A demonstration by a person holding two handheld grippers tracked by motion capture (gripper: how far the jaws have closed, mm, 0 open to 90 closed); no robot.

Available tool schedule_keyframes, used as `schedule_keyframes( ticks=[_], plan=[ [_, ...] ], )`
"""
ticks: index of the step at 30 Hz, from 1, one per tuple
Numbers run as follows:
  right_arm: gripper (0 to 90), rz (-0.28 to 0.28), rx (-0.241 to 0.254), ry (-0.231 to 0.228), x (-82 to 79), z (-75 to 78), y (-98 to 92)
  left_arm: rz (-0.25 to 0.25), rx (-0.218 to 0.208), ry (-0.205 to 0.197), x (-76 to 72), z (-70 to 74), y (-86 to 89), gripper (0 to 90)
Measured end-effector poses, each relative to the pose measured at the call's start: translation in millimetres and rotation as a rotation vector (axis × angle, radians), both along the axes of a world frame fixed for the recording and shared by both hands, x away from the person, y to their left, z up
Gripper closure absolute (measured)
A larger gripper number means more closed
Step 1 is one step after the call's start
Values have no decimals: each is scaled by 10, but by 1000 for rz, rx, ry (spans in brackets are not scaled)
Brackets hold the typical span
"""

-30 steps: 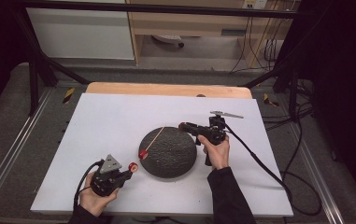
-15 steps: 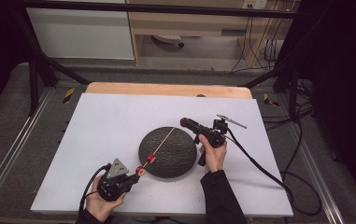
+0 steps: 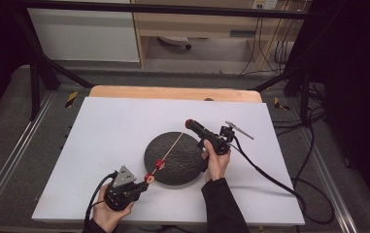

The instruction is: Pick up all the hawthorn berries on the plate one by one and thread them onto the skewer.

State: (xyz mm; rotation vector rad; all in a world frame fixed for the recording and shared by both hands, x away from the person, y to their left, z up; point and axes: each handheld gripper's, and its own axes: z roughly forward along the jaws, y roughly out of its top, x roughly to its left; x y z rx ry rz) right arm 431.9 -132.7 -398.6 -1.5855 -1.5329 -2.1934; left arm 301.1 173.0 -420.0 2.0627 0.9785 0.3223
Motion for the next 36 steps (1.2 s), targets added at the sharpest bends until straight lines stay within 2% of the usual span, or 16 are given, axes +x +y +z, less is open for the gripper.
schedule_keyframes(
  ticks=[18,30,36],
  plan=[
    [612,-4,29,-28,-41,-74,66,12,-16,15,19,-26,-37,882],
    [613,-3,8,-29,-22,-91,70,11,-14,16,18,-30,-43,882],
    [613,9,5,-25,-42,-129,100,17,-27,22,20,-31,-66,882]
  ],
)
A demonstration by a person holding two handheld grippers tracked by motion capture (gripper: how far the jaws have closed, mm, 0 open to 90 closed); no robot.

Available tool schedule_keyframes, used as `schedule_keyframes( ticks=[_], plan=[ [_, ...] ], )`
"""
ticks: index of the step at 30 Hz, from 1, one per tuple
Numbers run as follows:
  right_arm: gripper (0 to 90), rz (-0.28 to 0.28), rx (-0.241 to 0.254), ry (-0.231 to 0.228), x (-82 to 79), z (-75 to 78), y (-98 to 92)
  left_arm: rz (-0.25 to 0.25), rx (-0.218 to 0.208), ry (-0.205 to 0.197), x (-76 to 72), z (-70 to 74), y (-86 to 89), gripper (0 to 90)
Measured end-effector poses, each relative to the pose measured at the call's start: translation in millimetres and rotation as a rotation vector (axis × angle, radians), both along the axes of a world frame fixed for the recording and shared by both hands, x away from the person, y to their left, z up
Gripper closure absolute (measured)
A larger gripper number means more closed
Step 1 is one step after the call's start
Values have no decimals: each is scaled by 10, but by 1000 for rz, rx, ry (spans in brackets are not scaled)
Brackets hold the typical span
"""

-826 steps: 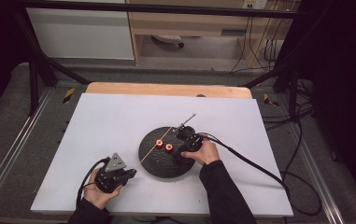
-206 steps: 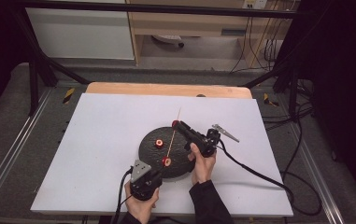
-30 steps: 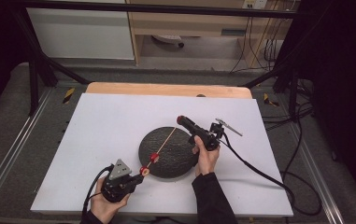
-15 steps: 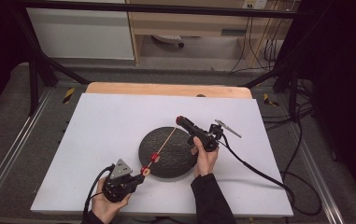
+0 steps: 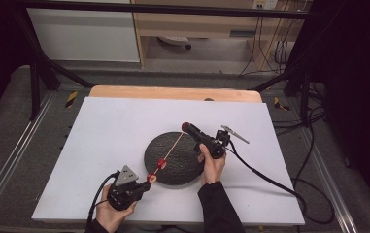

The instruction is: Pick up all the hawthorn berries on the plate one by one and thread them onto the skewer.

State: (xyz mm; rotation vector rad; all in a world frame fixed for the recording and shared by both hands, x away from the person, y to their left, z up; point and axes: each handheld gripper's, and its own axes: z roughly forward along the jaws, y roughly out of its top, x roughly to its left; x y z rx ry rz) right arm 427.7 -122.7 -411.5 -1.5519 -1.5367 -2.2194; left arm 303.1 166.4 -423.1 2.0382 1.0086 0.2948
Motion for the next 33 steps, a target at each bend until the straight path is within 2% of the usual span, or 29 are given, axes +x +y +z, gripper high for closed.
schedule_keyframes(
  ticks=[8,11,18,25,33],
  plan=[
    [614,-9,7,-11,-45,-40,41,30,-53,11,-39,-22,-97,882],
    [616,9,1,-6,-62,-74,64,43,-61,-12,-63,-9,-125,881],
    [620,36,-2,4,-106,-140,107,55,-83,3,-9,-12,-136,882],
    [620,99,-31,24,-162,-209,191,61,-71,-8,101,11,-177,882],
    [620,132,-57,37,-257,-276,243,64,-70,-7,184,-14,-237,881]
  ],
)
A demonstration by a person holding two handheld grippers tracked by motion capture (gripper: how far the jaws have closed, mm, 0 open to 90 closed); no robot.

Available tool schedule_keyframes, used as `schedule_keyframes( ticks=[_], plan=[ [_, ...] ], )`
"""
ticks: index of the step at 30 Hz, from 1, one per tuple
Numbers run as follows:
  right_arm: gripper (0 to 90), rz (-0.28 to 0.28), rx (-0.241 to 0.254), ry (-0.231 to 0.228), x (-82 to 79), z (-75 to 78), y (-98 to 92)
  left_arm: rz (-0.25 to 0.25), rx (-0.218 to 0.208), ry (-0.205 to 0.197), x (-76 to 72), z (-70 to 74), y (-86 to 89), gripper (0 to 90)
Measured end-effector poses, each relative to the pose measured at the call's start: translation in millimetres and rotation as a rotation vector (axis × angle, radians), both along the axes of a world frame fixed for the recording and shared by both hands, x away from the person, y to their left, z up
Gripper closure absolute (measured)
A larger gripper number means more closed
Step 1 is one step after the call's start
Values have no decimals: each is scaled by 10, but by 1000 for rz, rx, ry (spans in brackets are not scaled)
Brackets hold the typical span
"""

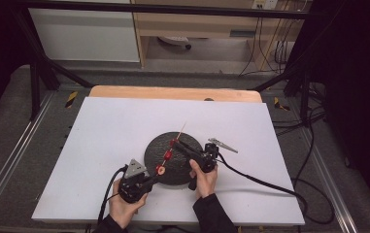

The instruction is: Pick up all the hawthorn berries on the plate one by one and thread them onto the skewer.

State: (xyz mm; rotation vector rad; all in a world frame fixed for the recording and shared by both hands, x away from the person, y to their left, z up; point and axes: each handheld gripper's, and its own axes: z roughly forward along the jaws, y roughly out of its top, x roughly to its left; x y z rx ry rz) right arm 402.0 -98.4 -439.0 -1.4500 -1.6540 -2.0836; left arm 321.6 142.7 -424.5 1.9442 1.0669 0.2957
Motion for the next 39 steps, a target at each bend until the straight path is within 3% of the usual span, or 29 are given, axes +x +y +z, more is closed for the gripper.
schedule_keyframes(
  ticks=[8,13,19,25,33,39],
  plan=[
    [611,20,-49,1,-19,-16,6,-9,-4,-2,19,-45,26,882],
    [465,12,-131,-34,-10,82,-72,-2,-15,2,22,-31,111,884],
    [258,21,-319,-60,-12,180,-253,-6,-7,-7,38,-6,196,883],
    [98,88,-539,-73,-23,187,-435,-29,28,-10,67,32,234,883],
    [16,146,-781,-117,-72,121,-639,-64,46,14,119,91,255,883],
    [6,178,-839,-129,-139,60,-812,-76,67,30,189,160,255,883]
  ],
)
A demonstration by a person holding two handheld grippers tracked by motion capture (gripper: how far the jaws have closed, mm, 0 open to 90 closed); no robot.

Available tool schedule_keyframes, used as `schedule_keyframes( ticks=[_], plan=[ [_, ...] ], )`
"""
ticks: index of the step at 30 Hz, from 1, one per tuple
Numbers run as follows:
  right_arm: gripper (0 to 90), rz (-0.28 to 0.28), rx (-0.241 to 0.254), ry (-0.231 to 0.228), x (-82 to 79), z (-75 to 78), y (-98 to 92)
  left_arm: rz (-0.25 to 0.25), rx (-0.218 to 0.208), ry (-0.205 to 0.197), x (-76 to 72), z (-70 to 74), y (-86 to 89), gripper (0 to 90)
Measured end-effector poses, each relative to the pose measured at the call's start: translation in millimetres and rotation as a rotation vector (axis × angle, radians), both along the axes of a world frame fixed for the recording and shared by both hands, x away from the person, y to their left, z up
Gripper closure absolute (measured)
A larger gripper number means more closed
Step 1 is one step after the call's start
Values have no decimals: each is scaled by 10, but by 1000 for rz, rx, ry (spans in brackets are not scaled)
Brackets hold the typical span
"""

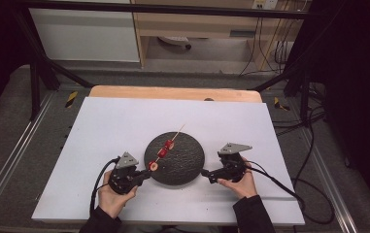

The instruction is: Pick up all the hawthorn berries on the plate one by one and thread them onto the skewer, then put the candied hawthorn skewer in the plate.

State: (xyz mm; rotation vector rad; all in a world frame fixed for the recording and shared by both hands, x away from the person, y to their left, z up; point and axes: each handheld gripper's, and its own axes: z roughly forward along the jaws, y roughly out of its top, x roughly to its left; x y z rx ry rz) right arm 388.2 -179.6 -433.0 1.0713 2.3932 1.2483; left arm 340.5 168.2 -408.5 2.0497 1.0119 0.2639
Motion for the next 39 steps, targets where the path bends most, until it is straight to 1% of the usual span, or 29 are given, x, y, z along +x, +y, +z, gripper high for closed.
schedule_keyframes(
  ticks=[3,5,9,11,14,17,19,21,23,27,30,34,36,37,39],
  plan=[
    [6,-9,-14,12,-27,-23,-87,-3,19,8,43,15,-30,883],
    [8,-13,-25,-2,-50,-52,-161,-7,30,11,74,22,-52,883],
    [7,-20,-30,9,-96,-116,-277,-16,57,21,158,26,-123,883],
    [8,-24,-32,4,-125,-144,-328,-20,71,30,211,20,-156,883],
    [9,-21,-20,-3,-166,-177,-400,-25,93,48,286,12,-214,883],
    [10,-35,-14,7,-210,-199,-483,-27,110,58,341,14,-270,883],
    [11,-45,1,5,-230,-197,-524,-27,120,68,378,12,-307,883],
    [11,-46,8,5,-243,-196,-550,-30,132,76,407,6,-334,882],
    [11,-43,4,8,-255,-198,-565,-37,151,89,447,-11,-353,882],
    [11,-45,1,17,-271,-210,-582,-33,167,113,484,-51,-382,882],
    [11,-44,-6,13,-274,-215,-591,-30,191,125,500,-72,-403,881],
    [11,-40,2,19,-285,-212,-593,-23,212,139,520,-94,-441,880],
    [11,-39,-2,22,-287,-209,-598,-26,236,150,523,-103,-474,880],
    [11,-38,4,20,-286,-208,-600,-29,246,154,524,-108,-491,879],
    [12,-38,8,19,-294,-209,-601,-25,252,155,524,-108,-513,878]
  ],
)
